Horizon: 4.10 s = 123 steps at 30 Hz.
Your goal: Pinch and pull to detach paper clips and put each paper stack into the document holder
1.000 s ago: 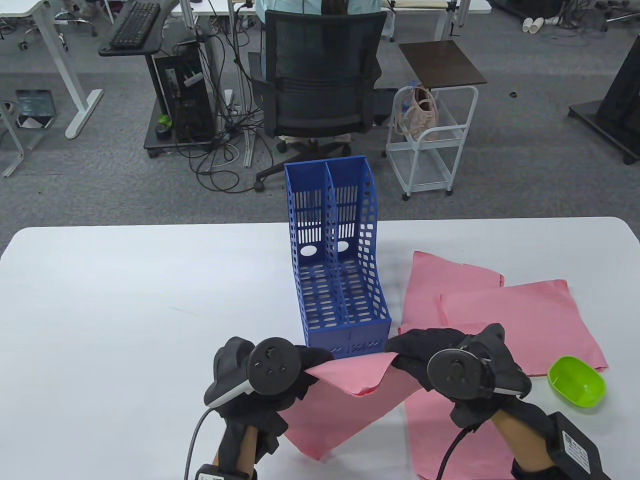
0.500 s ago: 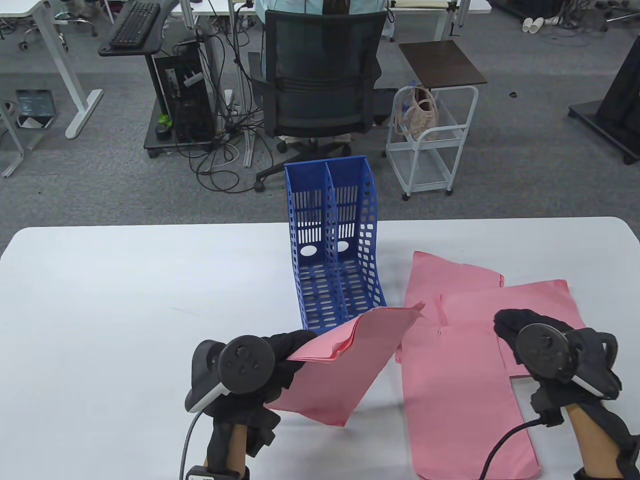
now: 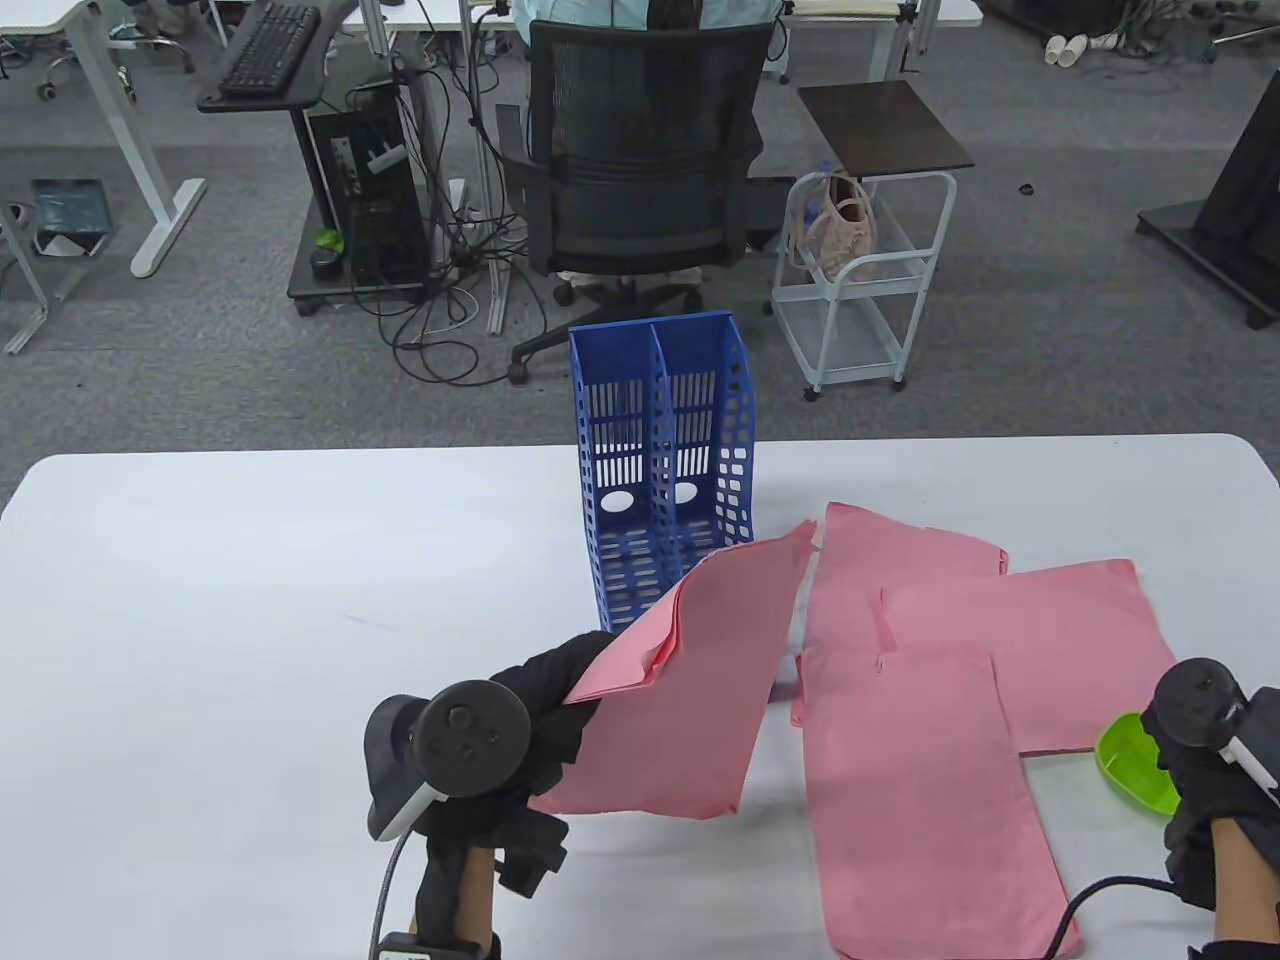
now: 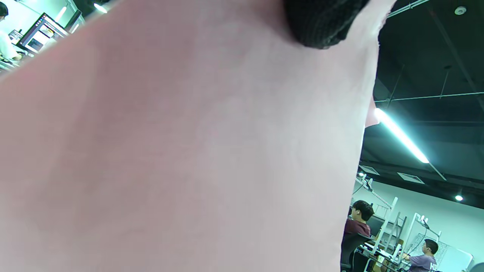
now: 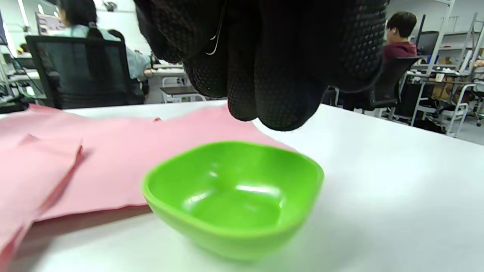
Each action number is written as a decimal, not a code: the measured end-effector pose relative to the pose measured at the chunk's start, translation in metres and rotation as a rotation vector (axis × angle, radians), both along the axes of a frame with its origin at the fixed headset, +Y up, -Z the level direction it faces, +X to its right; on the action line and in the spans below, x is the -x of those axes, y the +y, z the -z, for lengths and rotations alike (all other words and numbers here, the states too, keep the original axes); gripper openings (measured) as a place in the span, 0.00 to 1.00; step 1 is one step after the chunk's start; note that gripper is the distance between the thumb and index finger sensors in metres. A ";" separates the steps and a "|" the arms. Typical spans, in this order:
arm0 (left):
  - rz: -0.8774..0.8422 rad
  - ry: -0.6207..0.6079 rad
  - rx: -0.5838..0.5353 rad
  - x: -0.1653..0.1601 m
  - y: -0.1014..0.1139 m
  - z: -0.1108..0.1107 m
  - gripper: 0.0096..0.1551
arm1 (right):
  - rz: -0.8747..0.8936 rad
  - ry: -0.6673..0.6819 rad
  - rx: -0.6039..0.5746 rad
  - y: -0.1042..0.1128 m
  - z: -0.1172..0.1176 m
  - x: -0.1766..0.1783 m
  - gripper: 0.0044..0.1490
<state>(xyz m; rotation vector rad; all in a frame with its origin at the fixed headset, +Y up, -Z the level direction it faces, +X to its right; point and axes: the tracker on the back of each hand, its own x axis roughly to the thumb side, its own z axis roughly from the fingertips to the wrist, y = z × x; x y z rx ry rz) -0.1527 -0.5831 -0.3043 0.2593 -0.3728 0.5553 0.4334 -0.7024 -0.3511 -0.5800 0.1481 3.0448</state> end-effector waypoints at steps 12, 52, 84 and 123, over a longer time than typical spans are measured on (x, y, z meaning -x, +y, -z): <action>0.047 0.044 0.009 -0.005 0.045 -0.014 0.25 | -0.024 0.089 -0.040 0.005 0.001 0.010 0.43; -0.138 0.486 -0.069 -0.108 -0.017 0.111 0.34 | -0.006 0.206 -0.226 0.009 -0.013 0.016 0.45; 0.432 0.069 0.139 -0.082 -0.083 0.088 0.61 | -0.093 0.306 -0.139 0.002 -0.006 0.045 0.45; 0.646 0.189 0.190 0.008 -0.126 0.027 0.58 | -0.111 0.717 0.577 -0.052 0.161 0.269 0.50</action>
